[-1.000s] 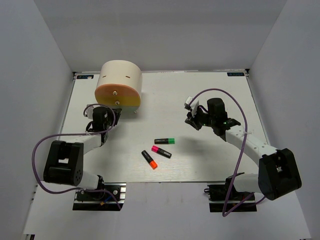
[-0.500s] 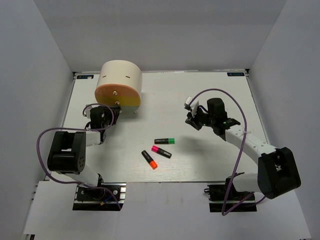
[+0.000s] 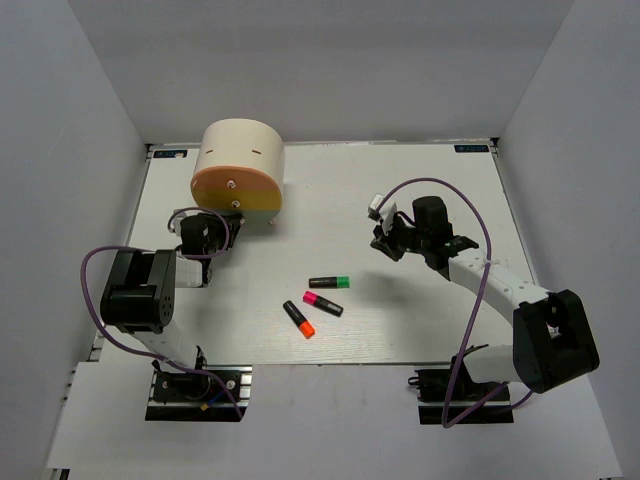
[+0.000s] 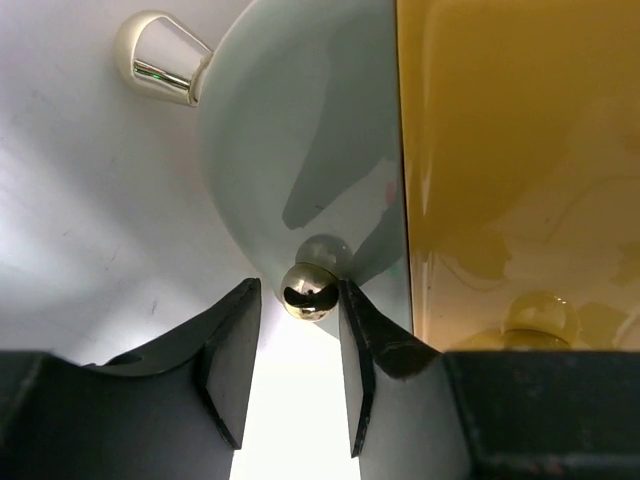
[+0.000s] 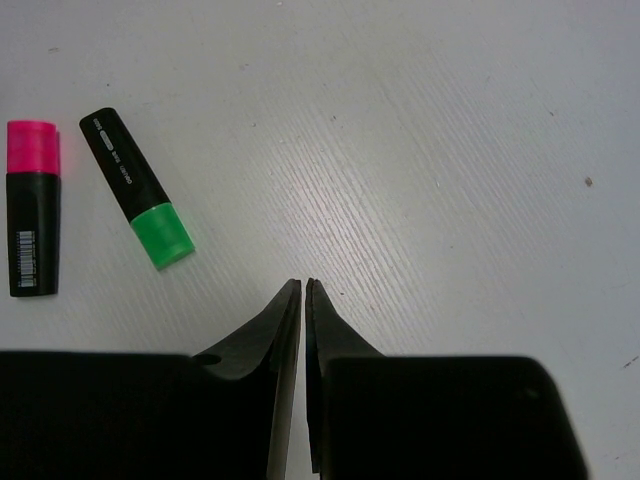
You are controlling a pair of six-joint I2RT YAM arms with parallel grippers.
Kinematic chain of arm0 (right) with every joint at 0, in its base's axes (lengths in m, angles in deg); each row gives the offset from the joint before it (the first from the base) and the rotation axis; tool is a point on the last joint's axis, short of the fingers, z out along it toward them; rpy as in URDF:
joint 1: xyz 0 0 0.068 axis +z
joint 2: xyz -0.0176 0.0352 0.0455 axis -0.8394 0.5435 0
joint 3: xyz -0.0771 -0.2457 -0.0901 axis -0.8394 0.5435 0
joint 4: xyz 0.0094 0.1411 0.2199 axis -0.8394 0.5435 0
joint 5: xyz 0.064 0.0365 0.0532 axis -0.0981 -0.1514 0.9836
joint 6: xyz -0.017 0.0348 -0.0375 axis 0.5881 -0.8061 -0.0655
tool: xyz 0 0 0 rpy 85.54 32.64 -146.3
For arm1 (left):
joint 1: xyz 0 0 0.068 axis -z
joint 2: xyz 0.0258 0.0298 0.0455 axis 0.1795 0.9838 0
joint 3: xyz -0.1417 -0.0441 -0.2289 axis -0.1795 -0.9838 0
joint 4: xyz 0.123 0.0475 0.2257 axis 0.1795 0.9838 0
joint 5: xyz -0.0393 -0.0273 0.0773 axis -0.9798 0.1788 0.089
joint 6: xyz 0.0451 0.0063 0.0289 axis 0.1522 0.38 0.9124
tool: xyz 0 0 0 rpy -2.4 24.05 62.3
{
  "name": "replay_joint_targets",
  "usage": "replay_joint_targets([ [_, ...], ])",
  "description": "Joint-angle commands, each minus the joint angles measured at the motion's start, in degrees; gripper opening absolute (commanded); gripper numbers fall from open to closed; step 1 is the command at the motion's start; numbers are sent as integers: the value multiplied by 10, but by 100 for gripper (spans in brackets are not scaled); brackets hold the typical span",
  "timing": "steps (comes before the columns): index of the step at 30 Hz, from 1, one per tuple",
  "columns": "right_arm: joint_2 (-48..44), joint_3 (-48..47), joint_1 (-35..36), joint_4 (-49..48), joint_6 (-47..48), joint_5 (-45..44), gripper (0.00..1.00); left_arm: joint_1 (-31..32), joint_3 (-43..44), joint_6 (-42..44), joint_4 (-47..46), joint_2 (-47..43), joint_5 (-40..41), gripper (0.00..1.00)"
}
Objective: Sort the stationery into containers
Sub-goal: Open the drawer in the storage box.
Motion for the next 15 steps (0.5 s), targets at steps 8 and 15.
replay_joint_targets([
  [8,-1,-17,-3,-7,1,5,12,-2,-14,2,-70,10,-17,23],
  [15,0,-19,-4,-7,0,7,12,-2,-77,2,-81,-40,-22,22],
])
